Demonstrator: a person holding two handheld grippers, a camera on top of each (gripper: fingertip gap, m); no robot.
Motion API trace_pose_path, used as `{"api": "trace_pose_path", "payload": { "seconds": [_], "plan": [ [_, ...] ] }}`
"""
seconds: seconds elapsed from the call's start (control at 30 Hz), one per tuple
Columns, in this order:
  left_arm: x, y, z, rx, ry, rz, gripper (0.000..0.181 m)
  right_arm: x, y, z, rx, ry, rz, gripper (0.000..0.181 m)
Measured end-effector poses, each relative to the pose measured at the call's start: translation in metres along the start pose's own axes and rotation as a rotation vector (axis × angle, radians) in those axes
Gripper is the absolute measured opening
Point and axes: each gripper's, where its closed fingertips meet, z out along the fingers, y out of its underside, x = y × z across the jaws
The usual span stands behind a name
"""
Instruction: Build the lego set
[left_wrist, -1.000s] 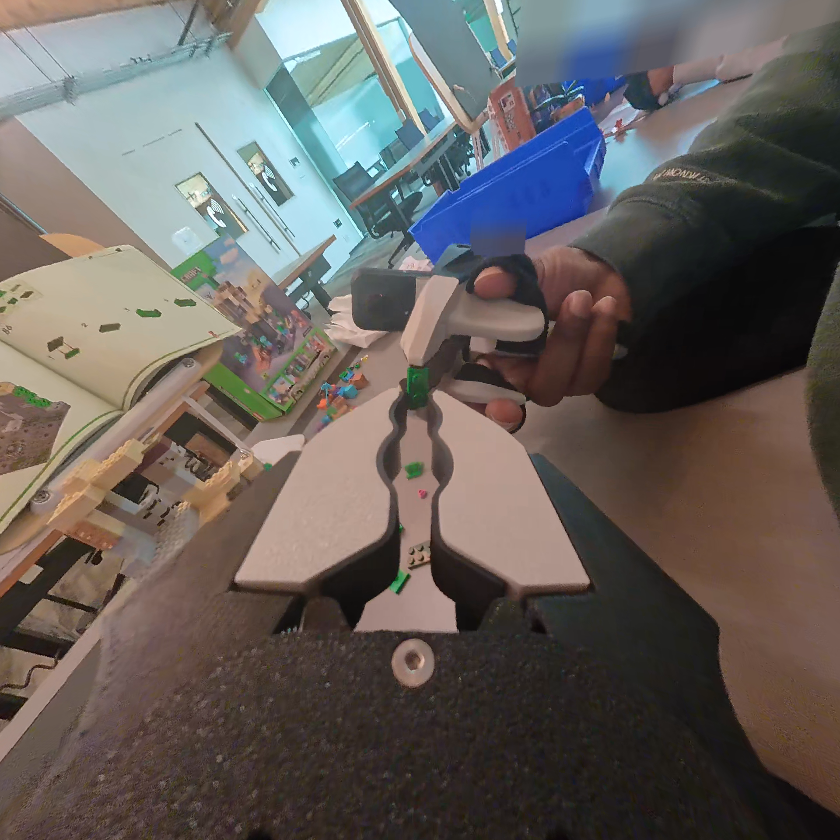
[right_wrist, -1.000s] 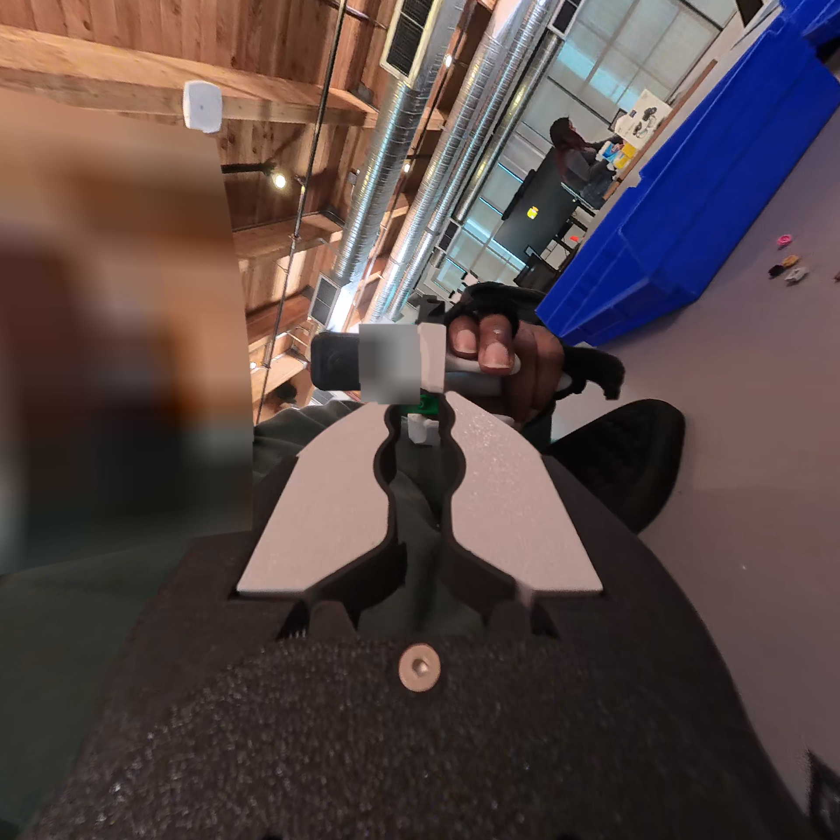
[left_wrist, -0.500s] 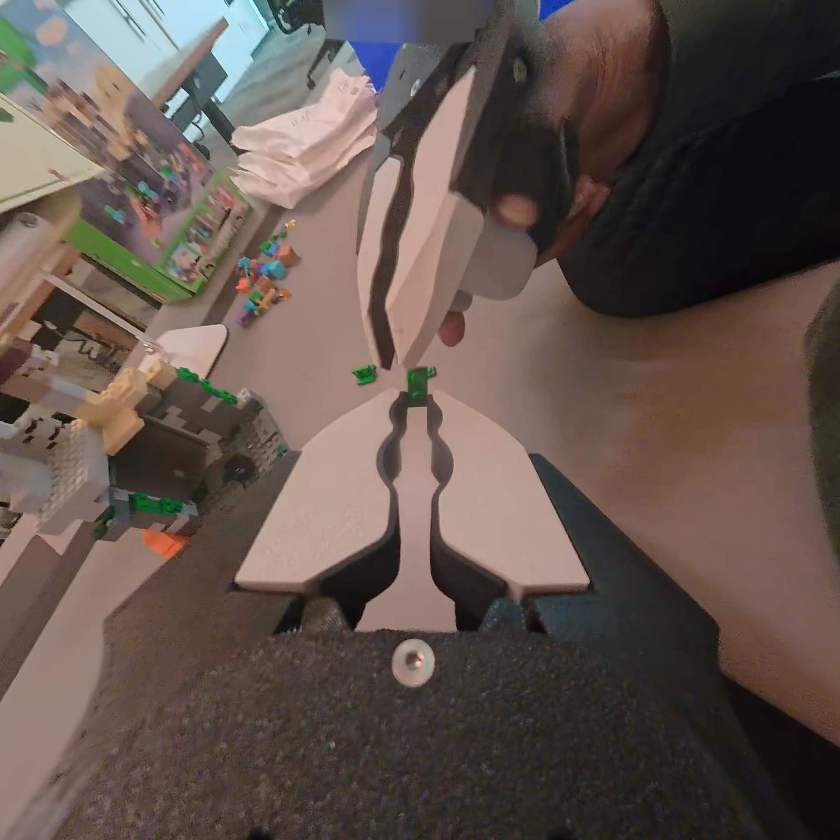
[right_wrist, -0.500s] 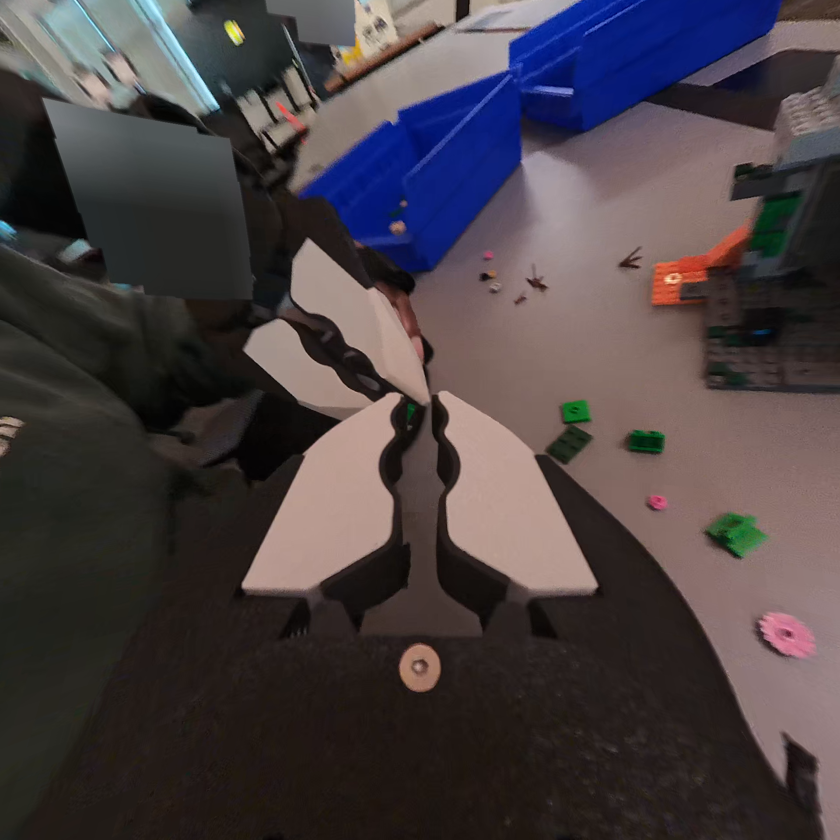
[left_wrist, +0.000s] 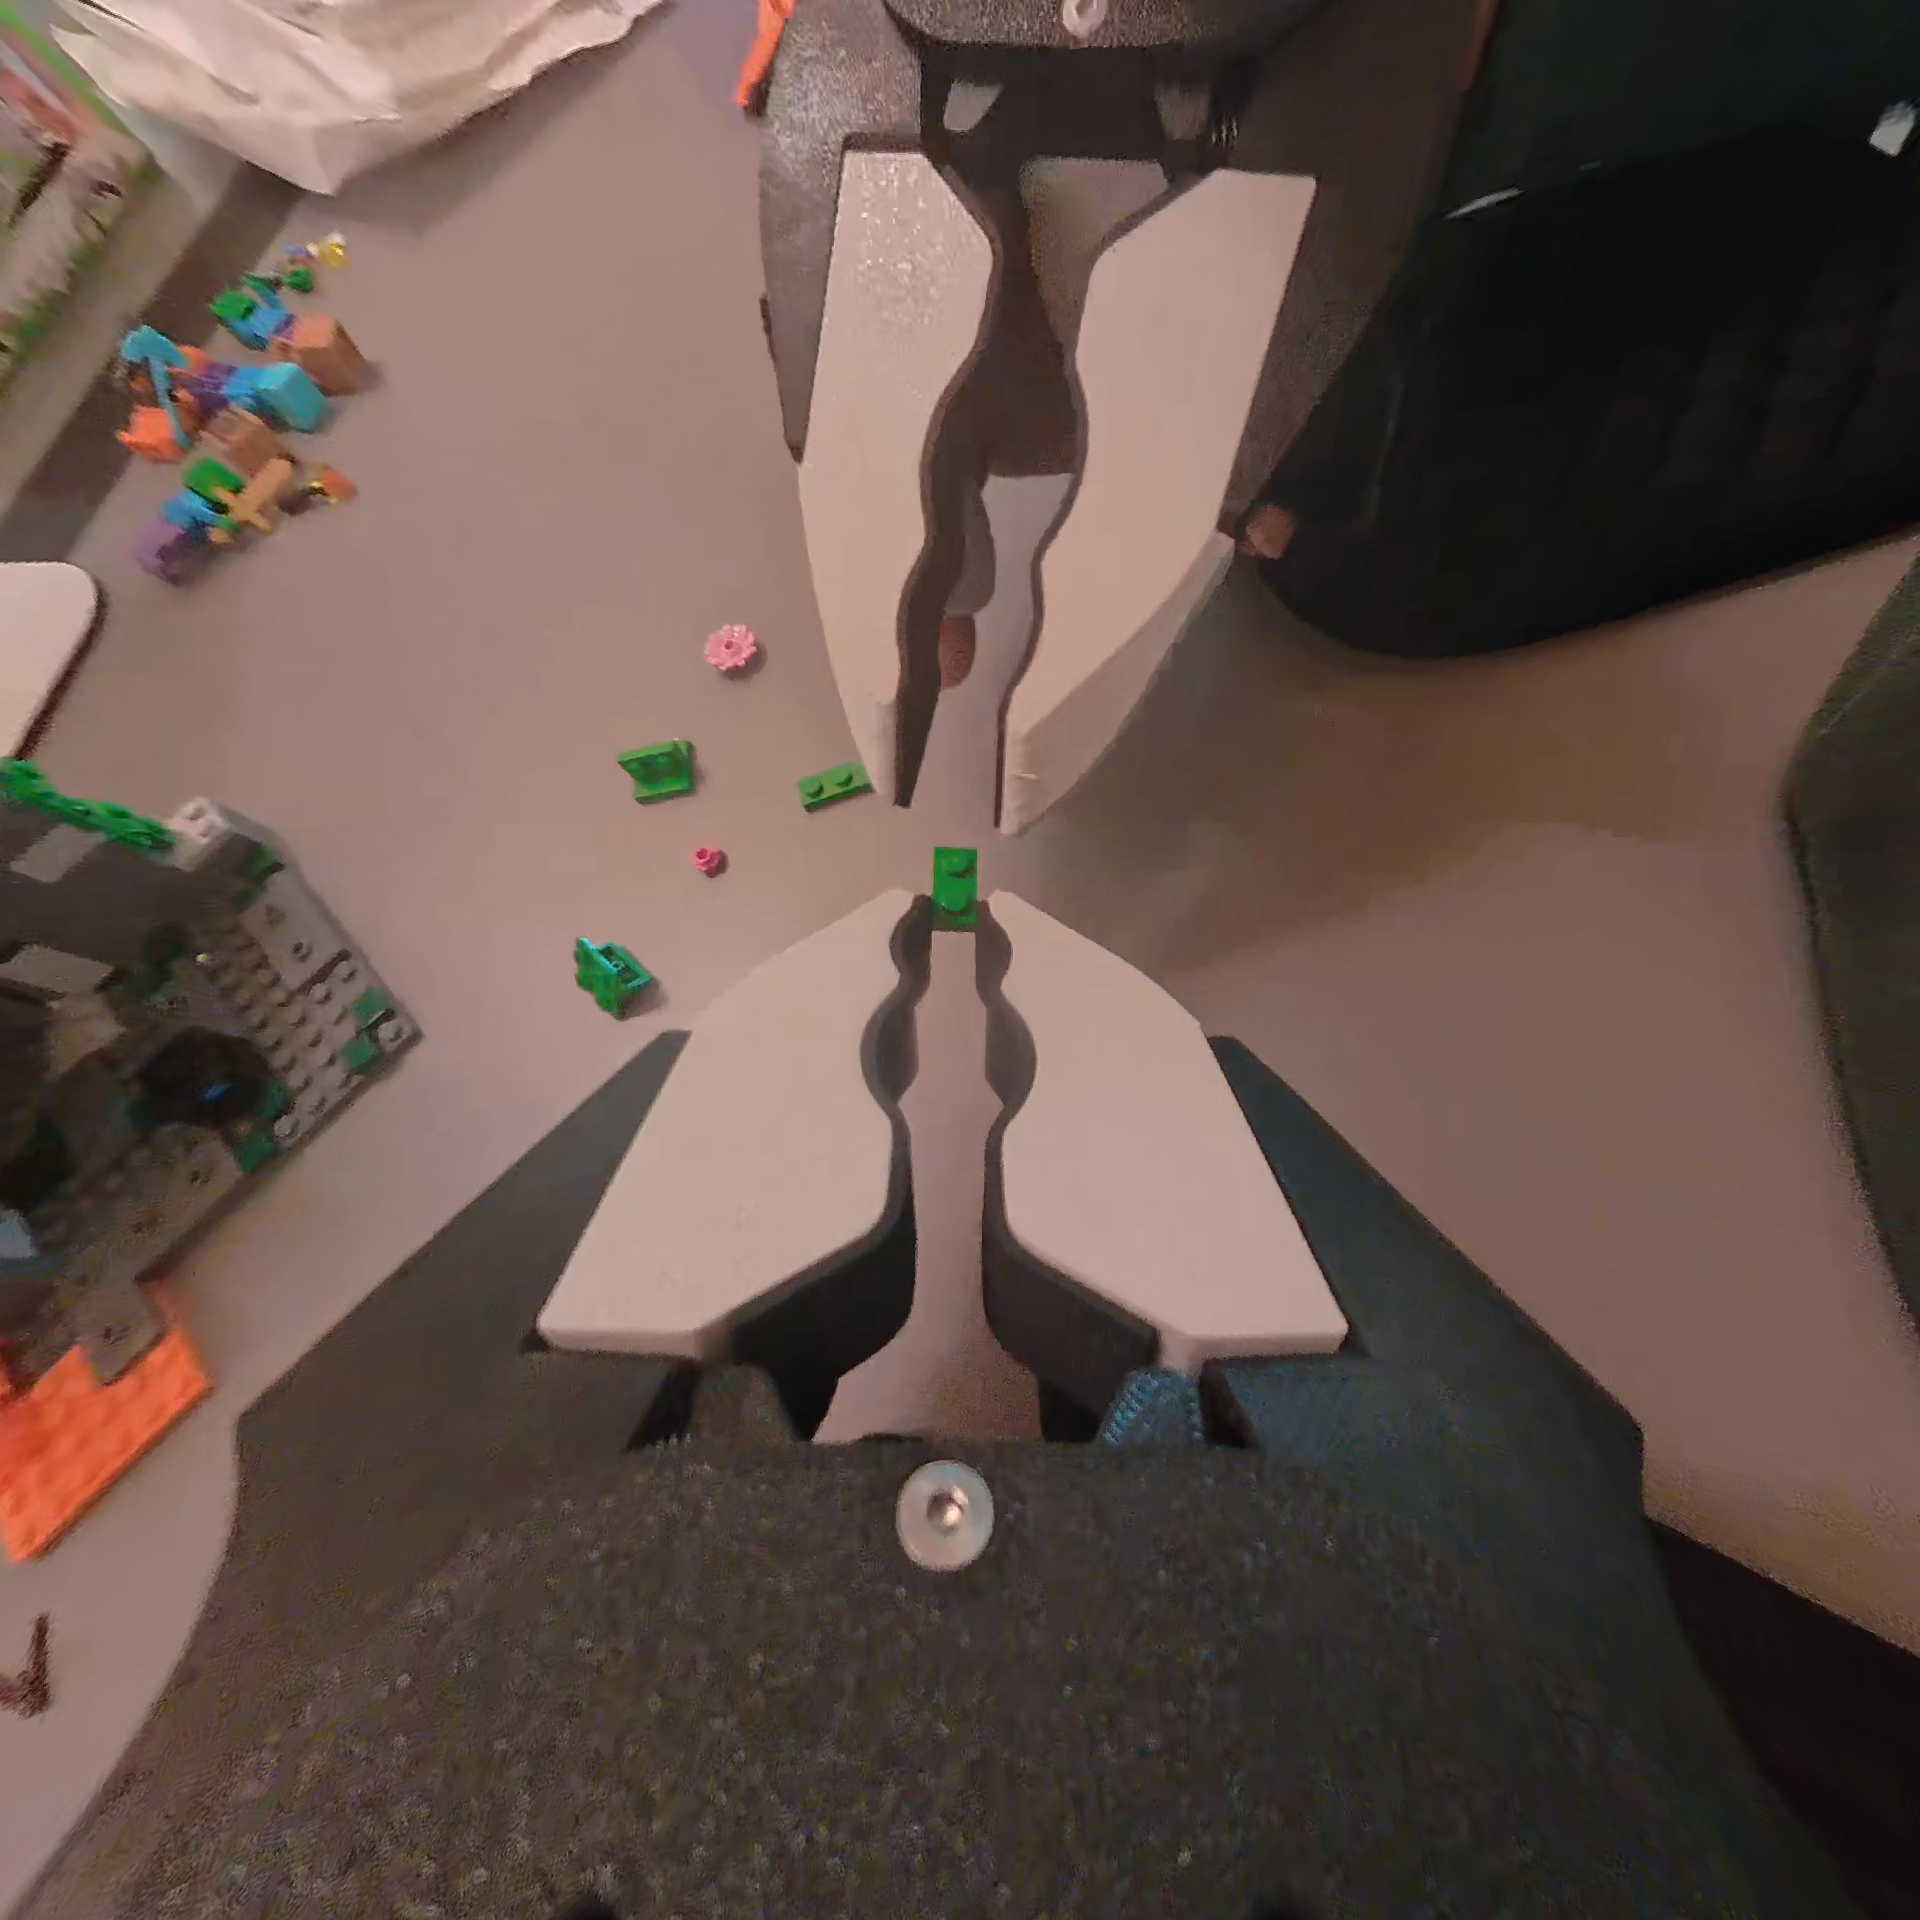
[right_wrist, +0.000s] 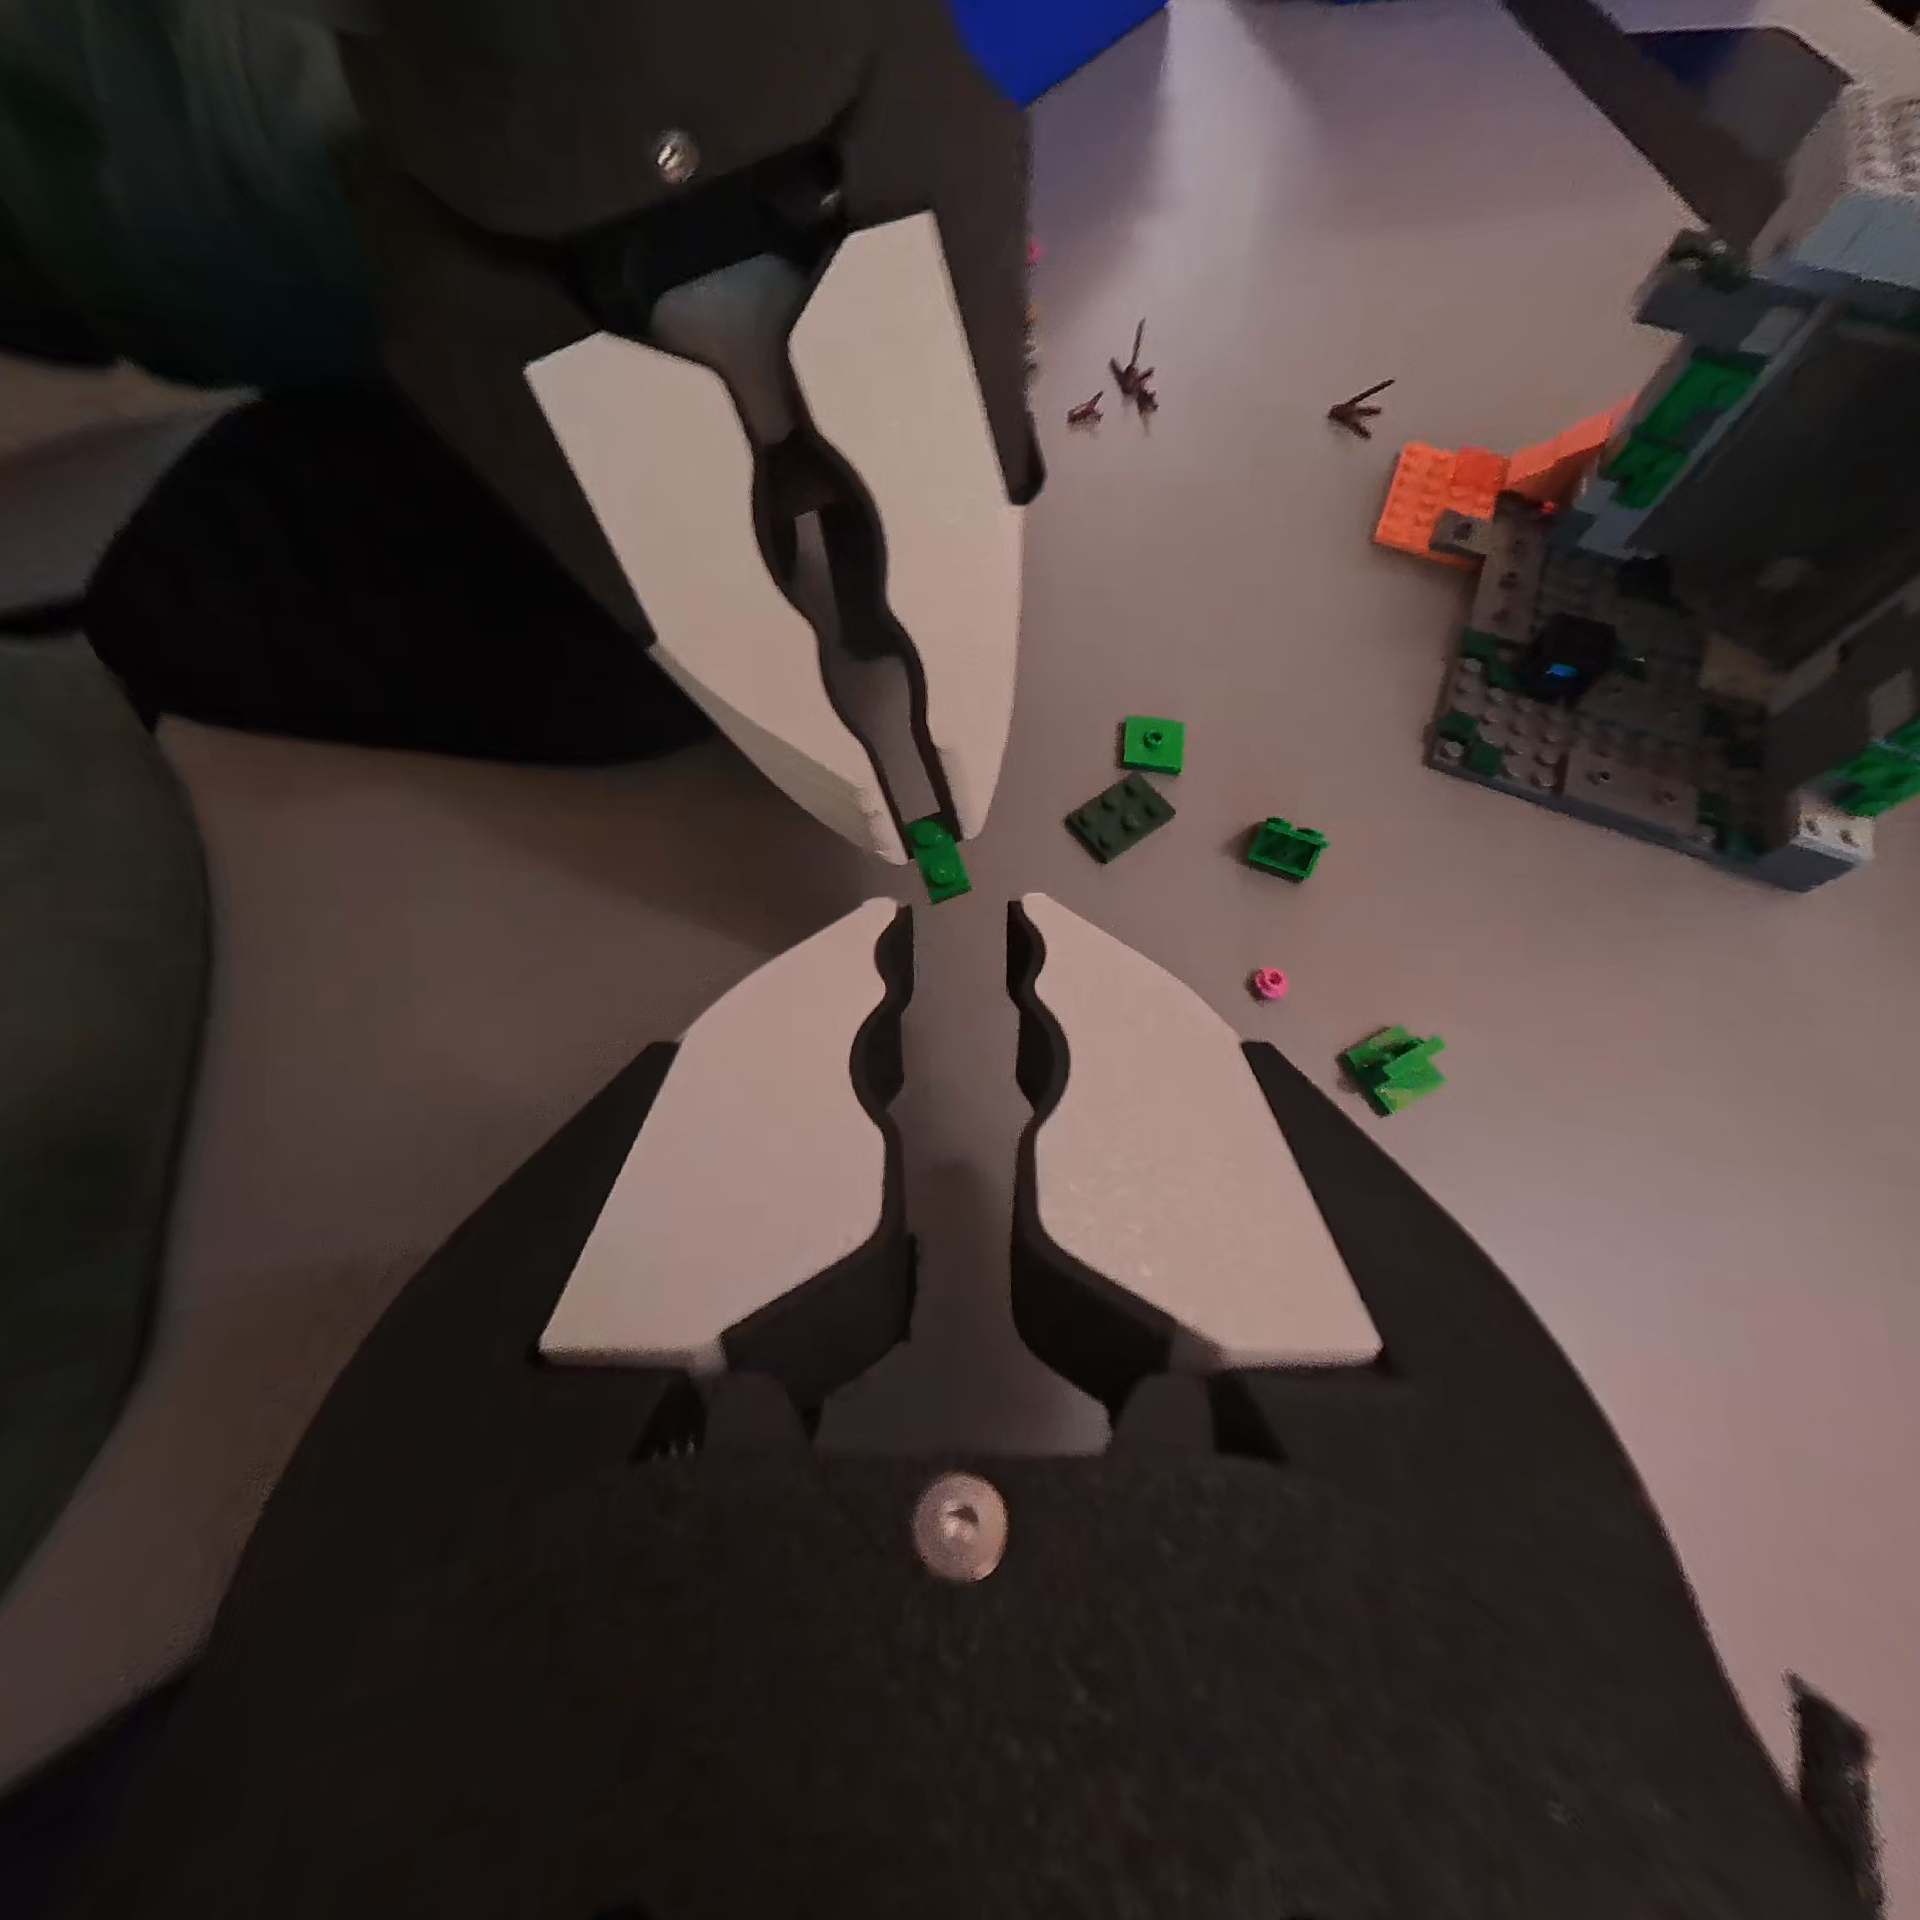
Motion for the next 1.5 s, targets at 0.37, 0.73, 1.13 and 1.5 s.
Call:
{"api": "trace_pose_path", "payload": {
  "seconds": [0.37, 0.73, 1.13, 1.5],
  "plan": [
    [-0.004, -0.003, 0.016, 0.038, 0.067, -0.023, 0.012, 0.013, 0.024, -0.007, -0.153, -0.045, -0.121, 0.007],
    [-0.037, -0.002, 0.007, 0.182, -0.097, -0.107, 0.025, 0.046, 0.069, -0.036, -0.346, -0.011, -0.036, 0.008],
    [-0.053, 0.001, -0.002, 0.240, -0.190, -0.151, 0.041, 0.053, 0.070, -0.032, -0.309, 0.008, -0.002, 0.015],
    [-0.065, 0.001, -0.017, 0.282, -0.248, -0.205, 0.000, 0.052, 0.071, -0.036, -0.263, 0.041, 0.036, 0.018]
  ]
}}
